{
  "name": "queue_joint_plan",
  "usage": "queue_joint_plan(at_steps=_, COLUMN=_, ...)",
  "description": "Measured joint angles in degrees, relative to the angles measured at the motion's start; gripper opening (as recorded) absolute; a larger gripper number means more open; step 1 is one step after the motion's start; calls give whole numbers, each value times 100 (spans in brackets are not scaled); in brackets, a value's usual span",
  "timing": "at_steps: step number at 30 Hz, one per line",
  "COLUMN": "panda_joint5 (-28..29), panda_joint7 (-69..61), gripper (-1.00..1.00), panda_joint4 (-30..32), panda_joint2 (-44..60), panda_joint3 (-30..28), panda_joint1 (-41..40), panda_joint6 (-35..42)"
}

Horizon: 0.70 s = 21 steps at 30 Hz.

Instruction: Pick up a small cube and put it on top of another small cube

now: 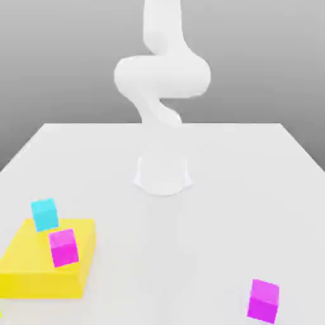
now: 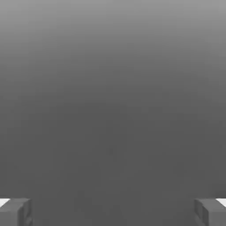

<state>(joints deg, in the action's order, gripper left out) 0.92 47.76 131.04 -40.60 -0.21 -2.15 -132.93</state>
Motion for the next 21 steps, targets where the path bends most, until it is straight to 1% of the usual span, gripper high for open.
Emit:
queue_joint_plan(at_steps=6, panda_joint5=200, panda_joint7=452, gripper=0, panda_joint4=-182, panda_joint2=1281, panda_joint3=-119, panda_joint1=-483, panda_joint6=-280)
queue_joint_plan(at_steps=12, panda_joint5=304, panda_joint7=825, gripper=0, panda_joint4=-359, panda_joint2=2526, panda_joint3=-359, panda_joint1=-863, panda_joint6=-553)
queue_joint_plan(at_steps=16, panda_joint5=266, panda_joint7=999, gripper=0, panda_joint4=-476, panda_joint2=3356, panda_joint3=-575, panda_joint1=-1077, panda_joint6=-738)
queue_joint_plan(at_steps=21, panda_joint5=52, panda_joint7=1104, gripper=0, panda_joint4=-620, panda_joint2=4400, panda_joint3=-763, panda_joint1=-1511, panda_joint6=-975)
